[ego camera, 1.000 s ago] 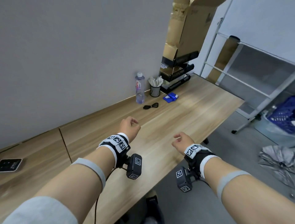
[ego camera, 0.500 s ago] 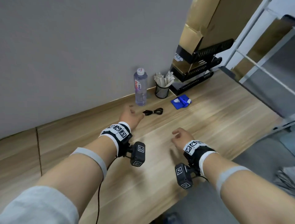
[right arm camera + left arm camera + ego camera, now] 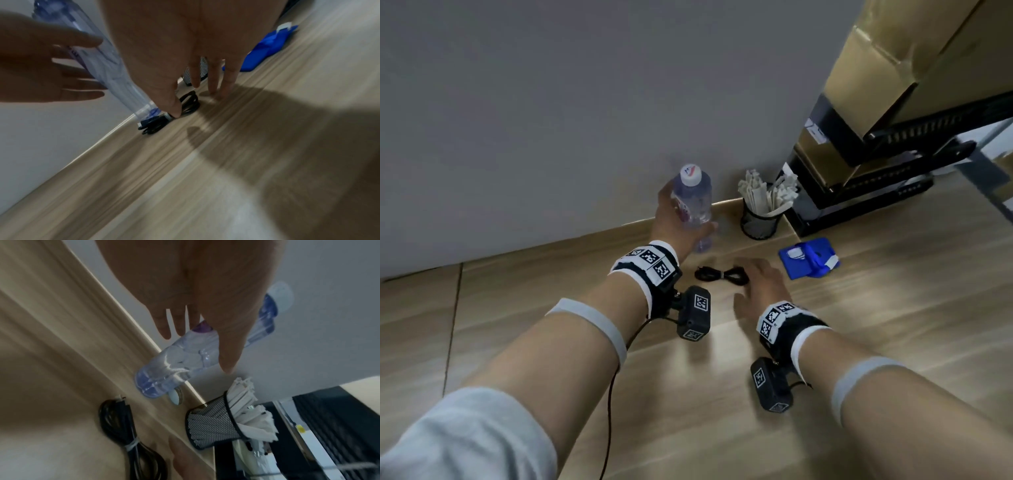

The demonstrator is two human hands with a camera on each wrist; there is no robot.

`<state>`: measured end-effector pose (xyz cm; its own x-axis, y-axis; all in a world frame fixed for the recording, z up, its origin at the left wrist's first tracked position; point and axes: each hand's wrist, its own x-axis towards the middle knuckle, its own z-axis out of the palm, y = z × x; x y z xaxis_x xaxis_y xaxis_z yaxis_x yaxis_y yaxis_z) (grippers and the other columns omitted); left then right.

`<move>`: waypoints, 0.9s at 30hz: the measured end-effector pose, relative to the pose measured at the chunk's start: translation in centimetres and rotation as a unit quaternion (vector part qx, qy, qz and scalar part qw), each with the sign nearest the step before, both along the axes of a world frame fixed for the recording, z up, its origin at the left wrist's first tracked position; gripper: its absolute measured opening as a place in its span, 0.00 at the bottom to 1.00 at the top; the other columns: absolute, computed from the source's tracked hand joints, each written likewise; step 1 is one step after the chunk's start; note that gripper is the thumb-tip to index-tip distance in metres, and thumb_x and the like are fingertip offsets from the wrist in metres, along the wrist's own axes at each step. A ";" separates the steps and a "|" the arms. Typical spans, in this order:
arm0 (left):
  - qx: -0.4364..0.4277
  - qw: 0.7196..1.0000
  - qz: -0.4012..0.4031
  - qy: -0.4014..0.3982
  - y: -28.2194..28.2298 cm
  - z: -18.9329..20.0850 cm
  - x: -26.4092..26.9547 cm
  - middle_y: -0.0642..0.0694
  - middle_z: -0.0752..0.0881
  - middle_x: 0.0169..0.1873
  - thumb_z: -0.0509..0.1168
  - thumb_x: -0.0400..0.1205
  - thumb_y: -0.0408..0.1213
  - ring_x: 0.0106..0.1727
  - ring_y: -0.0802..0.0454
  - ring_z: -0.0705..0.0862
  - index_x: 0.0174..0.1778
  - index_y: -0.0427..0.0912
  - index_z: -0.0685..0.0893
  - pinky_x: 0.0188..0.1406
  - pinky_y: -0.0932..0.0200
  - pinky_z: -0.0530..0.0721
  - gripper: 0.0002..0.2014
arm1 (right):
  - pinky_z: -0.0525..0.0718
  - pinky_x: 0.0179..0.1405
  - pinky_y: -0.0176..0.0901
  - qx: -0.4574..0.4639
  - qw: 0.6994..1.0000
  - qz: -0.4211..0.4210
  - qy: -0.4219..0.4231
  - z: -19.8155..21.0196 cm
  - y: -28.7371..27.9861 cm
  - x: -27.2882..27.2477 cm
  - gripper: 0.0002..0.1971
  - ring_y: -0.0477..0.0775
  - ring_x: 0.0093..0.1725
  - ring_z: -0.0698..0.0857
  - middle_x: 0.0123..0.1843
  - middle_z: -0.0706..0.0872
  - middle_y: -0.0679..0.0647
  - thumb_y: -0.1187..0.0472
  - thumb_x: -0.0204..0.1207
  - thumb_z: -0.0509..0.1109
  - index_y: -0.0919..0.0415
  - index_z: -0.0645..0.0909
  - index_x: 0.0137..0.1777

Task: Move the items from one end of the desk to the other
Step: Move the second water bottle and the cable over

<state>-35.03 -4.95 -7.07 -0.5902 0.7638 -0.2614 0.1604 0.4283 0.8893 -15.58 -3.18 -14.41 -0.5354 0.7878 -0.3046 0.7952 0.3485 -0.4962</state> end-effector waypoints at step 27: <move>-0.085 0.968 0.228 0.055 -27.2 1.9 -4.6 0.53 0.87 0.46 0.81 0.71 0.39 0.46 0.56 0.87 0.66 0.45 0.79 0.44 0.64 0.79 0.28 | 0.82 0.49 0.48 -0.091 0.990 0.105 -0.031 2.9 -10.3 -8.6 0.09 0.64 0.49 0.84 0.54 0.80 0.61 0.54 0.80 0.66 0.58 0.76 0.54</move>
